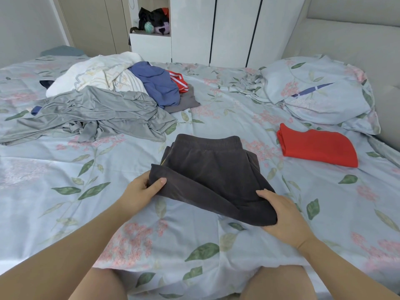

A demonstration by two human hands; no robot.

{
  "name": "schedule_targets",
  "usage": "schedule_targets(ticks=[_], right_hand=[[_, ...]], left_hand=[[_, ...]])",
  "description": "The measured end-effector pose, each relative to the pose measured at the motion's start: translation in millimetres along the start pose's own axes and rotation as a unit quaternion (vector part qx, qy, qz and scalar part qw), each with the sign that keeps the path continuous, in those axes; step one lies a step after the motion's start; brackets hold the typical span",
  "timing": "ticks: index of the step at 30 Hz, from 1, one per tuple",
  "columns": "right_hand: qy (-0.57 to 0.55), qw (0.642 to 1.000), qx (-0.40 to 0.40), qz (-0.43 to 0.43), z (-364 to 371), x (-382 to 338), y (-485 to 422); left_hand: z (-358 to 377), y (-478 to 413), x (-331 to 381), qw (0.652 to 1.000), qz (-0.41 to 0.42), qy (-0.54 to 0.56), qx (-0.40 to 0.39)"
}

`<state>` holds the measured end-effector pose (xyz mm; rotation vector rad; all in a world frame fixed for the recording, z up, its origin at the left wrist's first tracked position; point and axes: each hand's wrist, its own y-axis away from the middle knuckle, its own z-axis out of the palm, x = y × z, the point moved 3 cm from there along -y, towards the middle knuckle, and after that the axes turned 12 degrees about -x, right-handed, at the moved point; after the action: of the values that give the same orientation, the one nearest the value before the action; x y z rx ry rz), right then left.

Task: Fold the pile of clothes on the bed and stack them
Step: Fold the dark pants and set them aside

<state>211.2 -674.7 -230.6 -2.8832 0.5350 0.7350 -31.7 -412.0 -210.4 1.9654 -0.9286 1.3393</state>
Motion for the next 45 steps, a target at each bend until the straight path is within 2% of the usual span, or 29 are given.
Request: schedule_targets(ticks=[2, 4, 6, 8, 12, 14, 18, 21, 25, 27, 31, 38, 43, 45], right_hand=[[-0.05, 0.998, 0.049, -0.002, -2.3, -2.5, -2.5], [-0.163, 0.983, 0.086, 0.019, -7.2, -11.7, -5.1], [-0.264, 0.957, 0.096, 0.074, -11.6, -15.9, -8.9], [-0.311, 0.936, 0.114, 0.121, -18.0, -15.5, -12.2], [-0.384, 0.91, 0.12, 0.099, -30.3, -29.5, -9.0], [-0.438, 0.886, 0.123, 0.085, -36.1, -41.6, -4.6], [-0.498, 0.857, 0.096, 0.091, -43.2, -53.8, -1.8], [-0.485, 0.864, 0.073, 0.116, -44.4, -56.2, -4.4], [-0.358, 0.91, 0.151, 0.143, -58.5, -49.9, -21.8], [-0.29, 0.927, 0.18, 0.156, -66.0, -48.2, -35.8], [-0.192, 0.948, 0.162, 0.197, -63.7, -34.3, -67.8], [-0.113, 0.947, 0.105, 0.282, -33.2, 2.6, -104.4], [-0.07, 0.94, 0.084, 0.325, -3.2, 14.5, -107.5], [-0.09, 0.934, 0.093, 0.332, -5.8, 13.8, -108.4]], left_hand=[[4.1, -2.3, 0.6, 1.0, -0.022, -0.006, -0.009], [3.4, -2.6, 5.0, 1.0, -0.017, 0.001, 0.017], [0.6, -0.2, 12.2, 0.999, -0.006, 0.007, 0.047], [-2.4, 1.9, 19.9, 0.998, 0.005, -0.002, 0.065], [-9.0, 5.4, 36.3, 0.995, 0.021, -0.002, 0.1], [-12.0, 8.5, 43.2, 0.993, 0.02, 0.021, 0.114], [-15.1, 15.4, 52.9, 0.994, 0.001, 0.085, 0.073], [-15.9, 11.1, 54.7, 0.996, -0.025, 0.08, 0.042], [-19.3, -13.9, 61.7, 0.993, -0.032, 0.068, 0.096], [-21.8, -31.3, 66.9, 0.991, -0.027, 0.029, 0.128], [-20.8, -63.6, 67.4, 0.98, -0.051, -0.098, 0.167], [-11.2, -109.8, 28.0, 0.948, -0.126, -0.254, 0.147], [-4.3, -117.4, -6.1, 0.931, -0.204, -0.269, 0.135], [-5.7, -118.6, -3.7, 0.931, -0.215, -0.267, 0.128]])
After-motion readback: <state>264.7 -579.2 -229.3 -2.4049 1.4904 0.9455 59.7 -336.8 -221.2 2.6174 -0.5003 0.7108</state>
